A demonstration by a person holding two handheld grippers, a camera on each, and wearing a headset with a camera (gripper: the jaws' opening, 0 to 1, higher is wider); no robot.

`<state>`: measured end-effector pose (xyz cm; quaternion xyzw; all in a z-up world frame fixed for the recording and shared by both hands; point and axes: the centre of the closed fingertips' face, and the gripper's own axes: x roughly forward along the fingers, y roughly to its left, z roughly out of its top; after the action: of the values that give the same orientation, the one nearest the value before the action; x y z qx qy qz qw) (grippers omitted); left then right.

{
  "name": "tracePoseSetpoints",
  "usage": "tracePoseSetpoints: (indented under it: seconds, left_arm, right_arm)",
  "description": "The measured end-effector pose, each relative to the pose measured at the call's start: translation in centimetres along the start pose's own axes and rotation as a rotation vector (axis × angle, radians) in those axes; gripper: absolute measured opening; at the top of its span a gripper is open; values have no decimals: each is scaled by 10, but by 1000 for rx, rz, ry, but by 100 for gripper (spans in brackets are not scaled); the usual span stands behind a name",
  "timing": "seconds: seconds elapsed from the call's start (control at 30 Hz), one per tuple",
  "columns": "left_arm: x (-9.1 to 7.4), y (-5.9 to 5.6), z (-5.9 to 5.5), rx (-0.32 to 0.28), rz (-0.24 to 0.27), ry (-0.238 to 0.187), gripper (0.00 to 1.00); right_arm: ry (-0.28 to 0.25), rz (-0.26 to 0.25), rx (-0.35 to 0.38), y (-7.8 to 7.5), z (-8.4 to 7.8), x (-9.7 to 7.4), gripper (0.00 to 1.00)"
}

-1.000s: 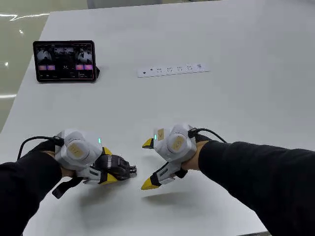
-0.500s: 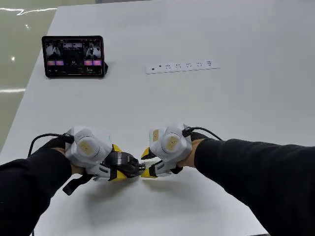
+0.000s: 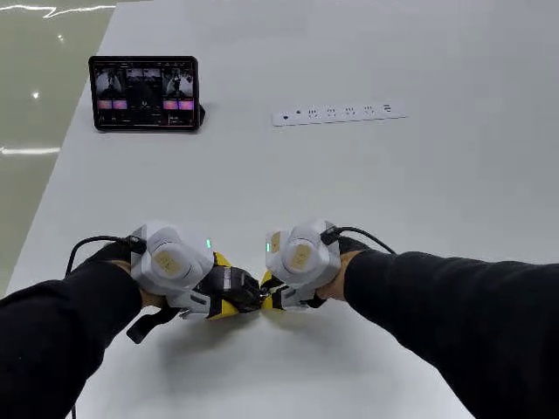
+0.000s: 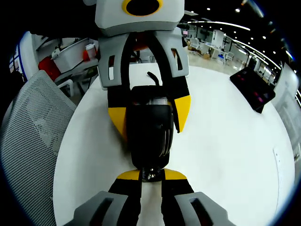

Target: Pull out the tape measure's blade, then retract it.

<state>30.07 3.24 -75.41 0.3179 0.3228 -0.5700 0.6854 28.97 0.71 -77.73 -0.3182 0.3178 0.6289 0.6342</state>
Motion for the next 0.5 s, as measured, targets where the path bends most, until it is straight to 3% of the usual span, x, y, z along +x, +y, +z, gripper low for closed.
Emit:
tracePoseSetpoints:
  seconds: [0.13, 0.2, 0.3, 0.5]
  left_arm:
    - [0, 0, 0, 0, -1, 0, 34]
    - [0, 1, 0, -7, 2, 1, 34]
    - [0, 1, 0, -9, 6, 6, 34]
    - [-1, 2, -1, -9, 10, -2, 34]
  right_arm:
    - [-35, 21, -54, -1, -2, 0, 12]
    - [-59, 25, 53, -2, -2, 0, 10]
    - [-47, 22, 9, -1, -1, 1, 10]
    - [-50, 42, 11, -1, -3, 0, 9]
